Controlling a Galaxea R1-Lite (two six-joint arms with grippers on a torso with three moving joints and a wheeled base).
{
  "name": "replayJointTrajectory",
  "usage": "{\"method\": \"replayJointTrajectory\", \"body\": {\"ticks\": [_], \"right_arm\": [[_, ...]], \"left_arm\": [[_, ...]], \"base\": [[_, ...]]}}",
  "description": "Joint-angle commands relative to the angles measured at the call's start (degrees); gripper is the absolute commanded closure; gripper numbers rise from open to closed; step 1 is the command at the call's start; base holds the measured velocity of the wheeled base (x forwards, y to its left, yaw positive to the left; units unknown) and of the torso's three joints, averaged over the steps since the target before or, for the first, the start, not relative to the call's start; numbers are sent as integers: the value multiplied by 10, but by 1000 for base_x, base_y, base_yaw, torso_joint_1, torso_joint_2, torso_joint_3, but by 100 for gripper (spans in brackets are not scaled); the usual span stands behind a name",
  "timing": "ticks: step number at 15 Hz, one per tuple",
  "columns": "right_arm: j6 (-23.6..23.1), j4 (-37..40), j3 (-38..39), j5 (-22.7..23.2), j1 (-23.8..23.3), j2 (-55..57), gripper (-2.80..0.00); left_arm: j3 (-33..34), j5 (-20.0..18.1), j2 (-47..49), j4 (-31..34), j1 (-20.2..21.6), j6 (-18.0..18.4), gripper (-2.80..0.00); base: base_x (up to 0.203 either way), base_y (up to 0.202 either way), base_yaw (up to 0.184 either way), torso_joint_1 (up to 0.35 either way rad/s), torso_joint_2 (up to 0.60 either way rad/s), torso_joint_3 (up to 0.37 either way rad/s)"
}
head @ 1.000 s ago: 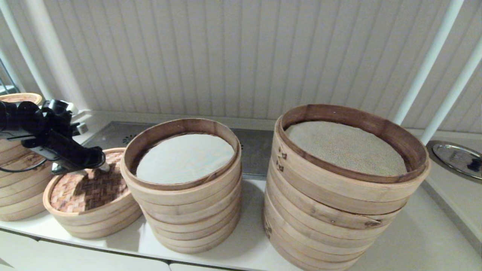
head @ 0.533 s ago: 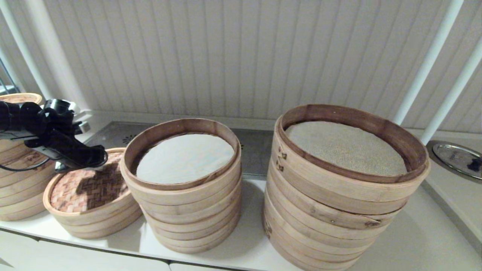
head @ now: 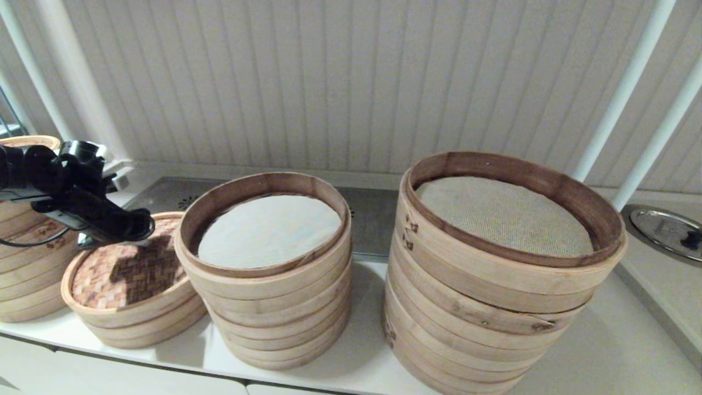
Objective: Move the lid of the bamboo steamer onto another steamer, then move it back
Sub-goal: Pick up the steamer, then put the steamer
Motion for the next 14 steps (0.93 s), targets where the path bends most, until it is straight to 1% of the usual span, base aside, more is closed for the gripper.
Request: {"method": "replayJointTrajectory", "body": {"ticks": [1,6,9,14], "right_arm": [[0,-1,2,0,0,0,0],[0,-1,2,0,0,0,0],[0,0,2,0,0,0,0],[0,-1,2,0,0,0,0]], "left_arm": [[-1,-1,-13,0,0,0,0],[1,-14,-29,4,0,0,0],[5,-33,-54,7,1,7,0],[8,-35,-90,18,4,7,0]], "base": [[0,0,0,0,0,0],[0,0,0,0,0,0],[0,0,0,0,0,0],[0,0,0,0,0,0]]}}
